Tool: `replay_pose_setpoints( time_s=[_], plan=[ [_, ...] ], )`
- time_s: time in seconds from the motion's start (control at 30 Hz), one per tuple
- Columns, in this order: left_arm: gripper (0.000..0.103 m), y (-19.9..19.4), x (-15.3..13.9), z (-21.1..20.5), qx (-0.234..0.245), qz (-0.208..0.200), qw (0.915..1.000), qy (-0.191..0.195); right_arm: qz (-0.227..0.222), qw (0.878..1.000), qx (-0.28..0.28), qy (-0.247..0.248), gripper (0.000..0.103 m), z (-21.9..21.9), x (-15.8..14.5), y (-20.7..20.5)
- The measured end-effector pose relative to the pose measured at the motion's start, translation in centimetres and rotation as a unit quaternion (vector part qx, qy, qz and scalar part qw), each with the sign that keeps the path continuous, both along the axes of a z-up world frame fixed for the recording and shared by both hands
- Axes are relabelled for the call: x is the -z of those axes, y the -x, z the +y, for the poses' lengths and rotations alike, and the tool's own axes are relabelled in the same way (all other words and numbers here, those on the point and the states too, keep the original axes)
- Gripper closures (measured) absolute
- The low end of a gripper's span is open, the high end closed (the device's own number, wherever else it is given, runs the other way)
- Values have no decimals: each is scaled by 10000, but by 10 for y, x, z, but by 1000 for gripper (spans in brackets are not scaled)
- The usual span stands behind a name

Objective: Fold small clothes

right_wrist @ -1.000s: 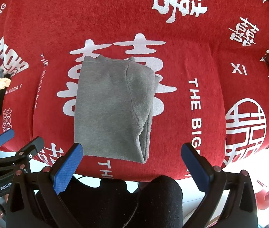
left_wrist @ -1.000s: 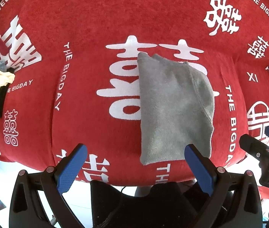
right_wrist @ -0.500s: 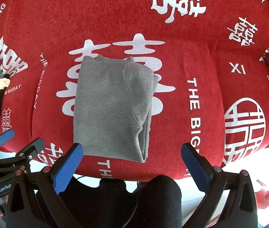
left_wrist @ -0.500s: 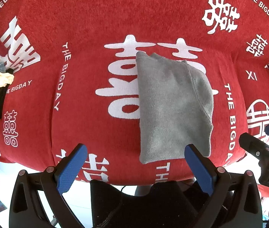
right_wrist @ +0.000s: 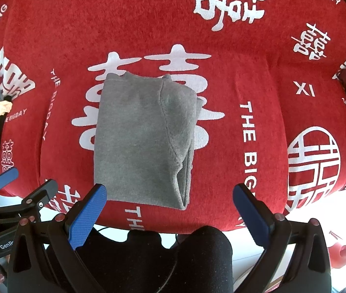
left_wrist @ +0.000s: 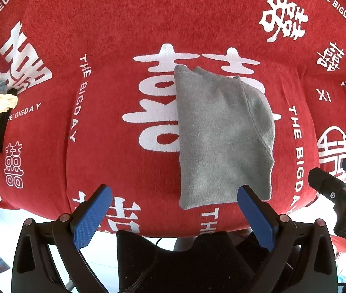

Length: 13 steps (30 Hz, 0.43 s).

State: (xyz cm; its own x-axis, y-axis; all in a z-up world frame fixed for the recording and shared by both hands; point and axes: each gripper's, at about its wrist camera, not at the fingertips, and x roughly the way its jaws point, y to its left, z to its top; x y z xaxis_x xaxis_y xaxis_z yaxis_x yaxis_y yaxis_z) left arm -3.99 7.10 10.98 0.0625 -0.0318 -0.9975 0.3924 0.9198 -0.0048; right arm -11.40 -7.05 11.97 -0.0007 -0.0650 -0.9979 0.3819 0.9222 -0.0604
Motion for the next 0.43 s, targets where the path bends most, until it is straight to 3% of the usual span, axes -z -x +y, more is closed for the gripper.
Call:
replay_pose_setpoints(
  time_s=[0.43],
  plan=[
    [0,-1,-2,0,103,-114,9998,103,28,10000,-44,2,0,0,1,-1]
  ],
)
